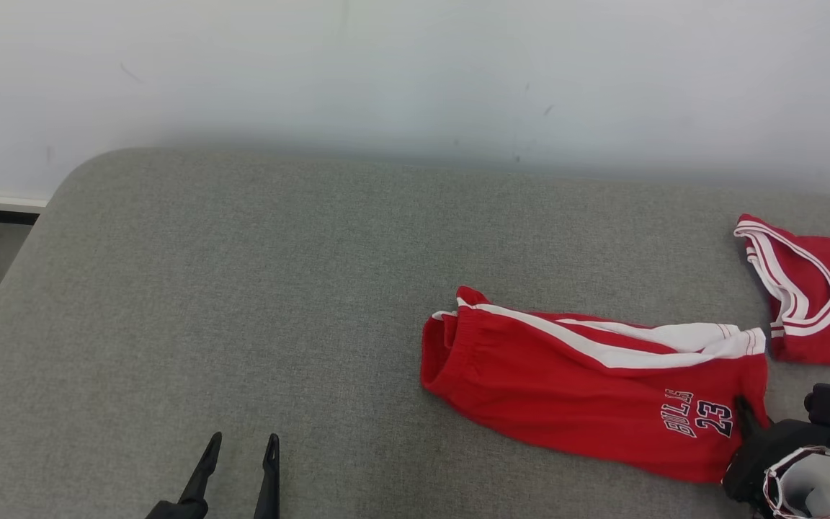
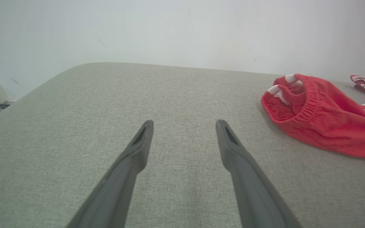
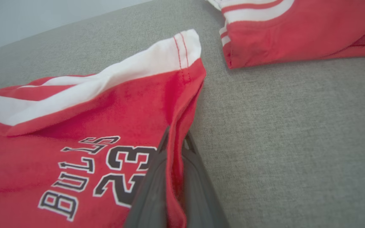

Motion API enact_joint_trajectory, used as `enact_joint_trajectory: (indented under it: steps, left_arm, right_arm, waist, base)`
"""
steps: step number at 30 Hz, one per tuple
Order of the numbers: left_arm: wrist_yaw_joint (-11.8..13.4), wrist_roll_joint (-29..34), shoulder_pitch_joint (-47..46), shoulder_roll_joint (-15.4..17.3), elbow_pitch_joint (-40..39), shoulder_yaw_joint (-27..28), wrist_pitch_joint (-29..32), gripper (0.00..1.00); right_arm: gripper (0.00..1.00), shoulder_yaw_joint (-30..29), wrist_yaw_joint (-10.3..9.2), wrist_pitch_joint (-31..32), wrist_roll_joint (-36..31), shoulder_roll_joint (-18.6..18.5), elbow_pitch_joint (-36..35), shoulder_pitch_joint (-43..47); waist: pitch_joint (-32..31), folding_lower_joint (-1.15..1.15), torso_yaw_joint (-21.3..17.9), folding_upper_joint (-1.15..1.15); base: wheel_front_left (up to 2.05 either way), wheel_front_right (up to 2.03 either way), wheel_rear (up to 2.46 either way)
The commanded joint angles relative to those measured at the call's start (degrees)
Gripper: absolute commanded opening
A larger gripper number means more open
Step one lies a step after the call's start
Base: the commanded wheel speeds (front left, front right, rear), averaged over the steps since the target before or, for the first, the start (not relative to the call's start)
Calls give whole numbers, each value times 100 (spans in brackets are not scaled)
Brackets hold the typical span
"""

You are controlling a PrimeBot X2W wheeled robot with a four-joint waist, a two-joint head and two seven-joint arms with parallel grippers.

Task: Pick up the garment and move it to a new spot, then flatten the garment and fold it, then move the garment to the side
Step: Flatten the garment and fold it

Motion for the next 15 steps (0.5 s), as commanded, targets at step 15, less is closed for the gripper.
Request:
enact_joint_trajectory:
  steps: [15]
  left_arm:
    - [-9,-141,134,6,97,-23,-18,100]
  right_arm:
    - [0,495,-12,661,768,-34,-2143,78]
  waist:
    - [-171,0,-95,0]
  base:
    - [0,0,0]
